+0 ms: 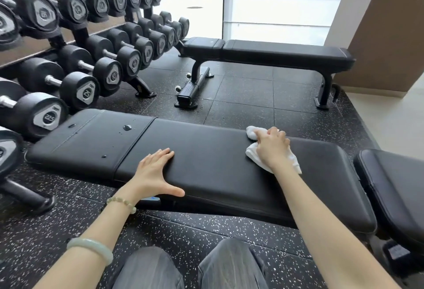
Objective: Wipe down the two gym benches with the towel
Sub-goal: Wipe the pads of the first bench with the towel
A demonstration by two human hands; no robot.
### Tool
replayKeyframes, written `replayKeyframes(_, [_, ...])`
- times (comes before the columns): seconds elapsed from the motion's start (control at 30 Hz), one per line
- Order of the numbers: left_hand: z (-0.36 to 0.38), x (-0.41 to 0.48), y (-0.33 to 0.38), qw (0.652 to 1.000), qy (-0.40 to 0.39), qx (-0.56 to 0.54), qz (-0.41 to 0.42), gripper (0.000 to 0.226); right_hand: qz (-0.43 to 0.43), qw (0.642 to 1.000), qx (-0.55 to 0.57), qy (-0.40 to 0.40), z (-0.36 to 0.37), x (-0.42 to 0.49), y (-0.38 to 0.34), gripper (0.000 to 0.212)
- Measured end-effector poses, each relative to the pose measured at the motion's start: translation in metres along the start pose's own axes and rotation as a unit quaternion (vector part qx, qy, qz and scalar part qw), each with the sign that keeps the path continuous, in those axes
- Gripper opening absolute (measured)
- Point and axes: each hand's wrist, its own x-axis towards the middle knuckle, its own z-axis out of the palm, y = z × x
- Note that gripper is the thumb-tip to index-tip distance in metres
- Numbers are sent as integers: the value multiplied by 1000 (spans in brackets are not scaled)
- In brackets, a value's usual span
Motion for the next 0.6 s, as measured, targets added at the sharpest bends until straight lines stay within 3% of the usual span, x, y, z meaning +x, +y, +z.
replayKeyframes(0.3, [-2, -5, 3, 999, -14, -29, -8, 153, -245, 967, 65, 21, 17, -91, -121, 29])
replayKeyframes(0.47, [-4, -6, 6, 999, -36, -36, -13, 154, -288, 952, 95, 41, 25, -99, -107, 37])
replayKeyframes(0.6, [-5, -8, 8, 998, -37, -47, -22, 136, -307, 943, 86, 91, 26, -98, -107, 39])
